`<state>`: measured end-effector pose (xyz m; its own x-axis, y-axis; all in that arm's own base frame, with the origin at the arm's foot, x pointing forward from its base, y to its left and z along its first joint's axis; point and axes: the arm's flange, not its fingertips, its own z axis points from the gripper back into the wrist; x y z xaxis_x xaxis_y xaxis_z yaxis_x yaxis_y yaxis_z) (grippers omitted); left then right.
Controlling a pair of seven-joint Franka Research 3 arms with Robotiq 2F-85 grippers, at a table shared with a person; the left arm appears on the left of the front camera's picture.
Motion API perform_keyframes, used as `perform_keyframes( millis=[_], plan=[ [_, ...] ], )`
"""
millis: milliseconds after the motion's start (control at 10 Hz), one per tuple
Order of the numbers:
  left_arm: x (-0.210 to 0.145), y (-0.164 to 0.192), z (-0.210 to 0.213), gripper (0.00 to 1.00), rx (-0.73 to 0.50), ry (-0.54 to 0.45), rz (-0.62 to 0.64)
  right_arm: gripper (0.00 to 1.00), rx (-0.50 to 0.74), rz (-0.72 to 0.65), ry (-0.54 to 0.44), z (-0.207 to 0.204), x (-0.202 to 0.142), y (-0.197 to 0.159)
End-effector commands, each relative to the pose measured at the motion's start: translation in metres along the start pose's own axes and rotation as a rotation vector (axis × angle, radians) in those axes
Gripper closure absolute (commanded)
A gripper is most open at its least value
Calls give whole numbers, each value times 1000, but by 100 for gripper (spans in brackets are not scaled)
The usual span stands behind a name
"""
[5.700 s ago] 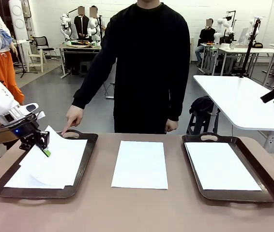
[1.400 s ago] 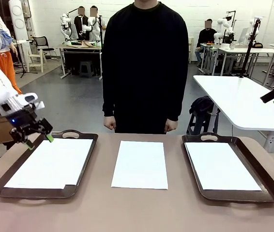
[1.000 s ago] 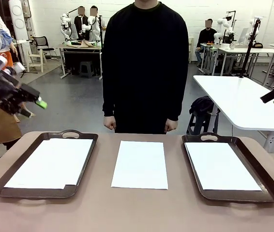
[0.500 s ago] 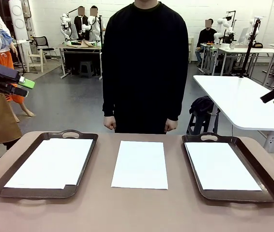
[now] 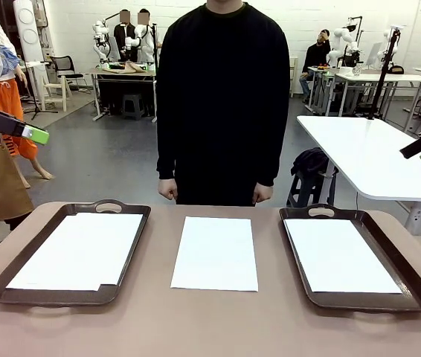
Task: Sort the A4 documents.
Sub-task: Receive the A4 Paper.
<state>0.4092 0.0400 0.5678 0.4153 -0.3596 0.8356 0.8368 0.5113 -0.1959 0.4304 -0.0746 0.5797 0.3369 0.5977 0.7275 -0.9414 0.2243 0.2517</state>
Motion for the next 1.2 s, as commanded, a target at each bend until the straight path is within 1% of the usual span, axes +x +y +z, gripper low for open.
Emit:
perform_keyframes(
  millis=[0,100,400,700,1000,1100],
  plan=[
    [-7,-1,-18,0,63,162,-81,0,0,3,-2,0,1,1],
    [-4,-2,-26,0,83,230,-92,0,0,3,-2,0,1,1],
    [7,-5,-35,0,98,280,-76,0,0,3,-2,0,1,1],
    [15,-2,-36,0,92,258,-44,0,0,3,-2,0,1,1],
    [14,-2,-36,0,101,283,-28,0,0,3,-2,0,1,1],
    [9,-4,-36,0,85,250,-48,0,0,3,-2,0,1,1]
  ],
)
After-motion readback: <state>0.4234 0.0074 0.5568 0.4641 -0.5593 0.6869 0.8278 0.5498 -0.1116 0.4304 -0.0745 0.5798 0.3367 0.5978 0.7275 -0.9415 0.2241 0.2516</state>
